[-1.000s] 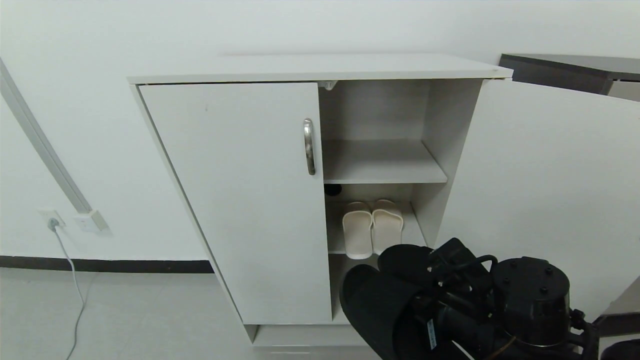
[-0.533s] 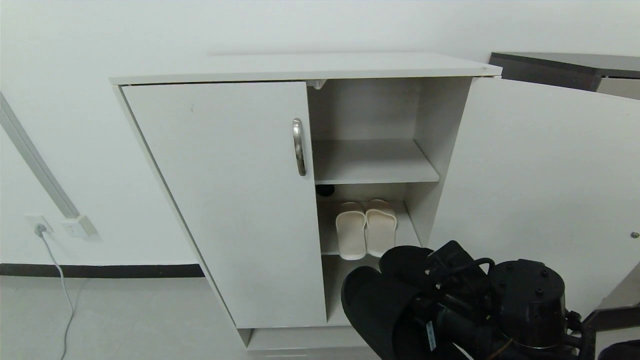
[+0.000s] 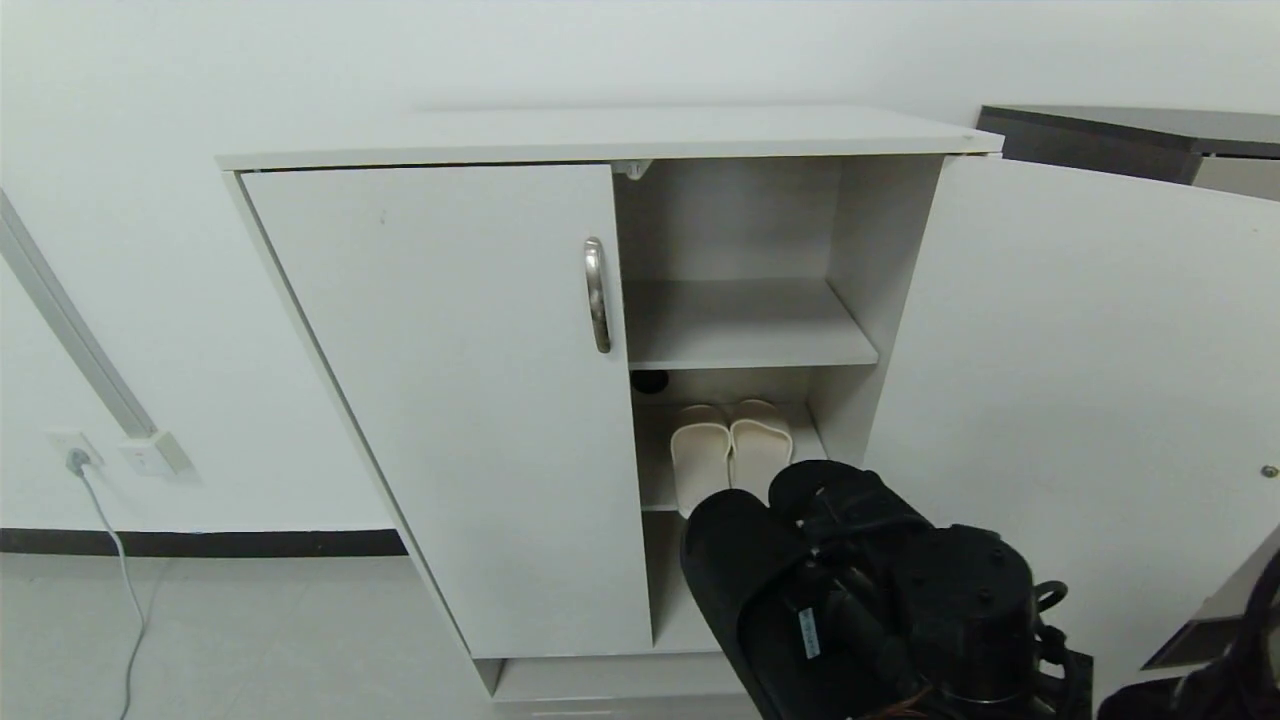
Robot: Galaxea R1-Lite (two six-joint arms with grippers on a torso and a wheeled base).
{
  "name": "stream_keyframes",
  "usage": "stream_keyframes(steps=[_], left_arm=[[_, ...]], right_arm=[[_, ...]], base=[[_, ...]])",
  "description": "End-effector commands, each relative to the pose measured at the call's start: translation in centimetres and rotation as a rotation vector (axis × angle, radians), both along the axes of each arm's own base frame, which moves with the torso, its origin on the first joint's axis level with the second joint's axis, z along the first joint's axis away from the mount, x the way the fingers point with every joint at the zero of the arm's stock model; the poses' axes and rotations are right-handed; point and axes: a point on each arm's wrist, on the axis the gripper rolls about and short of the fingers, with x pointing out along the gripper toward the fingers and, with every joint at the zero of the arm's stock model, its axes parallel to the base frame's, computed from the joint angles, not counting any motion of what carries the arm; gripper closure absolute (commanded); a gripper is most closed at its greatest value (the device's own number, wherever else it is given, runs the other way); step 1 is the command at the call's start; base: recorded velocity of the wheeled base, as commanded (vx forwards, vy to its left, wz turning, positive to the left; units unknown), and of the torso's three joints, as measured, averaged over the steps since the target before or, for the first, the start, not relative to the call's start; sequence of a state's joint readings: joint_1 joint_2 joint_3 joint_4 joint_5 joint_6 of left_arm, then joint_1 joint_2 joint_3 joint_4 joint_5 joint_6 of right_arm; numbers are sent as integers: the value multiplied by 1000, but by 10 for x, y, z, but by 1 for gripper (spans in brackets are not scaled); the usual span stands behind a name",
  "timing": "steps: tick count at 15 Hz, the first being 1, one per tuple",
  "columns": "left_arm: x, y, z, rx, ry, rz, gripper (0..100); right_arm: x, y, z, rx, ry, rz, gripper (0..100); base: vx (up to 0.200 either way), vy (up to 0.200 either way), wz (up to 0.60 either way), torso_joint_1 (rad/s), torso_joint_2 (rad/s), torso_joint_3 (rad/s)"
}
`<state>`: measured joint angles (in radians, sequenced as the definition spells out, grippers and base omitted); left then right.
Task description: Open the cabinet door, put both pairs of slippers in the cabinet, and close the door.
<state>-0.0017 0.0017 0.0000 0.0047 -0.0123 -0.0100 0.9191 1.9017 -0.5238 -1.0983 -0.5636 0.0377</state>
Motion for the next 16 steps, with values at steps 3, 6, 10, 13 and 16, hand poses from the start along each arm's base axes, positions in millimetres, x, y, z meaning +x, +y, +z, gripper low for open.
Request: stream_keyframes(steps=[3,6,10,13,16], left_arm=[[0,0,0,-1,0,0,100],[0,0,0,-1,0,0,100],[0,0,0,-1,0,0,100],[0,0,0,2,0,-1,100],[0,0,0,13,1,-1,100]], right_arm=[[20,29,1,25,91,-112,100],[20,46,33,65,184,-162,100],[25,51,99,120,141,-346,100],[31,47,121,101,73,-355,100],[50,49,120,137,-5,-356,100]], base=[[0,0,0,0,0,0],[0,0,0,0,0,0],[0,0,0,0,0,0],[0,0,0,0,0,0],[0,0,0,0,0,0]])
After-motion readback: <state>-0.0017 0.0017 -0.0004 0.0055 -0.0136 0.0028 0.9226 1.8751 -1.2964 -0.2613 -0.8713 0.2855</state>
